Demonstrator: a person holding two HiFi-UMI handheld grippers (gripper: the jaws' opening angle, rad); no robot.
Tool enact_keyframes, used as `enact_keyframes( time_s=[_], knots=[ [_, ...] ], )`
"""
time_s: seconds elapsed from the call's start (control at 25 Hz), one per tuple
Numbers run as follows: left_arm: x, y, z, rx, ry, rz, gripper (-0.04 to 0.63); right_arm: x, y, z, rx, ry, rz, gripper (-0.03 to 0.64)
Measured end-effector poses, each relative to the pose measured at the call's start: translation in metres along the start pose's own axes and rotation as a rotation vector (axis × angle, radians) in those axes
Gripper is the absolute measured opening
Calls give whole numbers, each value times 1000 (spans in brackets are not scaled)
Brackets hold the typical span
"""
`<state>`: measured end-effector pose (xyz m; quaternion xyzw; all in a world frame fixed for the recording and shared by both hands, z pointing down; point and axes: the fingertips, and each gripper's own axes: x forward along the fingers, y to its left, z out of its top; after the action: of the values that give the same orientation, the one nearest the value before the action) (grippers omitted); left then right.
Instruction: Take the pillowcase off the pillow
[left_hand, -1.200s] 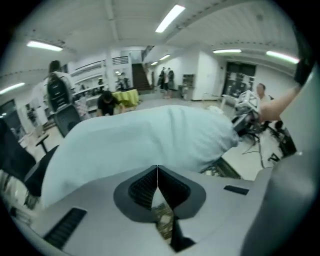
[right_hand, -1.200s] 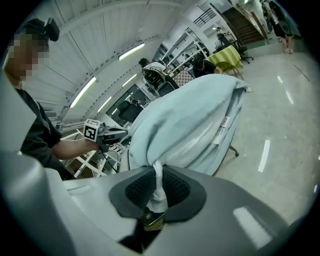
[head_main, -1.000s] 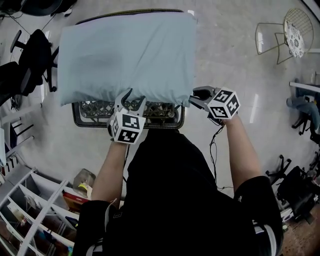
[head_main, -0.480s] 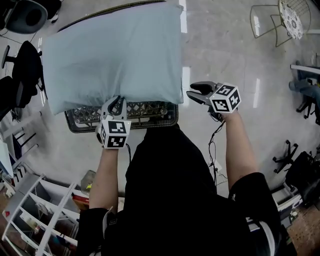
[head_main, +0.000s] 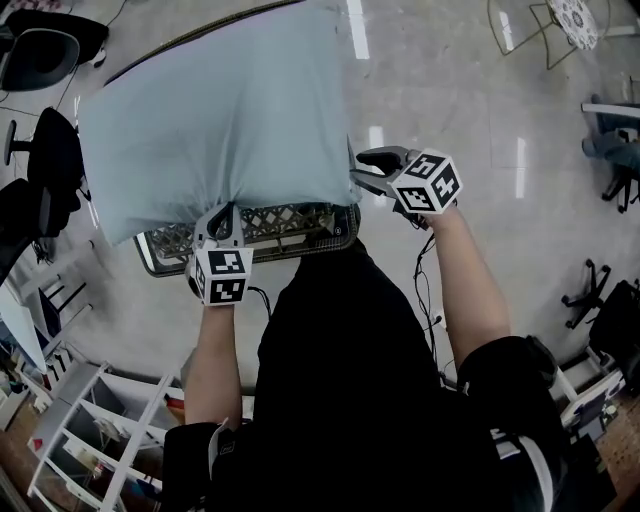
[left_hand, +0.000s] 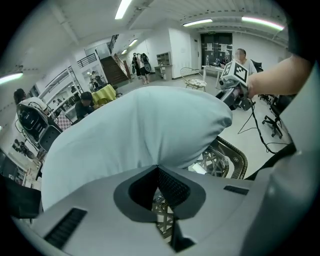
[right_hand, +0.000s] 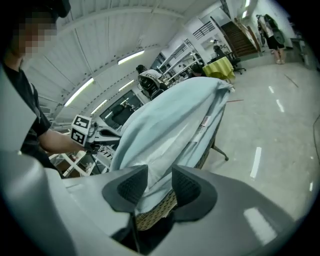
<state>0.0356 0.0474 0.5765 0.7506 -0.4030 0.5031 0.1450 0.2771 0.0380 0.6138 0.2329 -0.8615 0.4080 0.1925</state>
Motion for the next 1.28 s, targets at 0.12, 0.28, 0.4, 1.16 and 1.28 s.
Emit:
enact_keyframes(
  time_s=[0.12,0.28,0.4,1.16,1.28],
  knots=[
    [-9,-2,-1,0,-9,-3,6,-7,-10,19,78,-91,-43,109],
    [-14,-3,0,-5,-8,-9,6,1,17,29,64,-74,46,109],
    [-12,-1,-1,-35,-11,-23,6,1,49,41,80,-111,186,157],
    [11,9,-33,-45,125,-31,55,-2,52,14,82,-31,241,32],
    [-9,14,-31,53,104,-20,8,-19,59,31,58,-38,277,29]
  ],
)
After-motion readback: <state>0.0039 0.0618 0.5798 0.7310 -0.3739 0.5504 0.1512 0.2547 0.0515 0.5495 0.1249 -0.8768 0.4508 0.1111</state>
